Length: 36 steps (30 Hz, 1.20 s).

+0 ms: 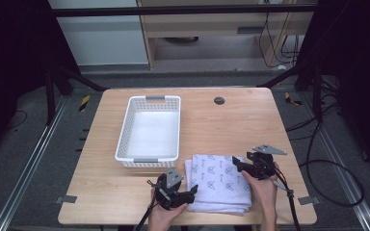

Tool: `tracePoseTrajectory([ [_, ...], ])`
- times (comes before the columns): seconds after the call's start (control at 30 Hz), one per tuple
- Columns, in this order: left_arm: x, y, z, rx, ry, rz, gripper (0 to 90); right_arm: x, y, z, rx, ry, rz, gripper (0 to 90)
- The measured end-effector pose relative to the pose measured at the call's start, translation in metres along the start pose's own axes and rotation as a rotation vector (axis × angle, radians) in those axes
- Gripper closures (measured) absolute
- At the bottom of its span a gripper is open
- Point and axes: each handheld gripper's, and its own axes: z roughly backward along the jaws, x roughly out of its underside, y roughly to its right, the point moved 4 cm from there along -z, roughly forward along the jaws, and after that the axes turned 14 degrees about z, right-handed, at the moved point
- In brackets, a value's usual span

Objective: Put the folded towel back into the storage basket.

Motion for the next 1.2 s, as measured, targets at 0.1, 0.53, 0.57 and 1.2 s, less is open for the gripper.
tracePoseTrajectory([
  [0.1, 0.004, 0.001, -0.006, -0.004, -0.017, 0.001, 29.1, 0.005, -0.001, -0.003, -0.005, -0.017, 0.001, 35.6],
  [0.53, 0.012, 0.0, -0.016, -0.002, -0.046, 0.026, 25.2, 0.019, -0.001, -0.014, -0.015, -0.077, -0.003, 37.5],
  [0.57, 0.012, 0.001, -0.017, -0.003, -0.047, 0.027, 25.2, 0.019, -0.002, -0.014, -0.016, -0.08, -0.006, 37.6],
  [1.2, 0.014, 0.008, -0.019, 0.007, -0.069, 0.046, 37.9, 0.024, -0.004, -0.018, -0.078, -0.084, -0.058, 54.7],
])
